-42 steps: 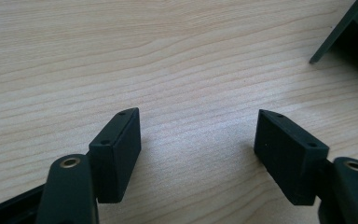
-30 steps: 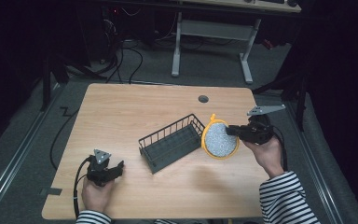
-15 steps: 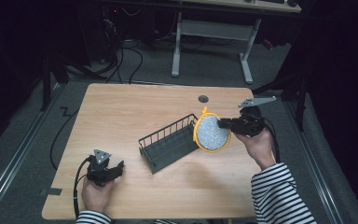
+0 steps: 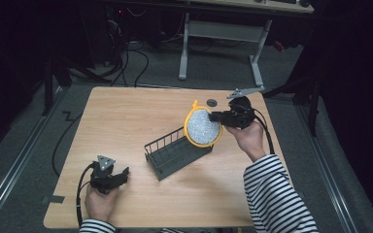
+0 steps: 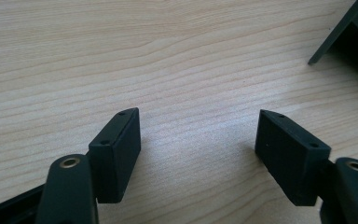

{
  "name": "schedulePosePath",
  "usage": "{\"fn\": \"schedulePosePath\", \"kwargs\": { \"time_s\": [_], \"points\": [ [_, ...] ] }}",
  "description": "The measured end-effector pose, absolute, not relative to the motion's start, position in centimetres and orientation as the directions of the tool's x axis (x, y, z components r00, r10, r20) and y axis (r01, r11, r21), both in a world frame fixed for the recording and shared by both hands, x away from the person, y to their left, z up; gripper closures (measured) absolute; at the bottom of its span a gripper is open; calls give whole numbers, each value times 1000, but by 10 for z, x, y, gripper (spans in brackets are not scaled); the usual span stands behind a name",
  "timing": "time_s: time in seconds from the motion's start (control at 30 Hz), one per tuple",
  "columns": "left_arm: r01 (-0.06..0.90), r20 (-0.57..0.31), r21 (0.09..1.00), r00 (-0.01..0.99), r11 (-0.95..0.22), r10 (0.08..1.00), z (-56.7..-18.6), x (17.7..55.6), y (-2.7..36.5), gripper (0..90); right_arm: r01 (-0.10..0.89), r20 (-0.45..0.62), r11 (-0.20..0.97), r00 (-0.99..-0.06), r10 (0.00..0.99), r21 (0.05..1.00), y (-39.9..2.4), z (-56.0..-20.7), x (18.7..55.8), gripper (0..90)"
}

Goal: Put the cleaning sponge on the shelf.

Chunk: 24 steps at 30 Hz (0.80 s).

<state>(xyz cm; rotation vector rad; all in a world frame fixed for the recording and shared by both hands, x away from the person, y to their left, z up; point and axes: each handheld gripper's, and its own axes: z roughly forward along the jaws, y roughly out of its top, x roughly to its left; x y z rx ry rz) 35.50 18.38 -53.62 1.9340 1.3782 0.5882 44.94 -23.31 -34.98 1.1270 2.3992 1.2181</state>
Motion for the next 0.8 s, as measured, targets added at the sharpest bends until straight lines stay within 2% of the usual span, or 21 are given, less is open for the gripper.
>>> {"fn": "schedulePosePath", "kwargs": {
  "time_s": [0.37,0.8],
  "points": [
    [632,-21,746,339,-211,941,-536,355,183,318,570,149,369,-666,731,734,-197,-376,480,823],
    [632,-22,746,338,-210,941,-536,355,183,317,555,121,406,-684,719,726,-187,-395,487,818]
  ]
}}
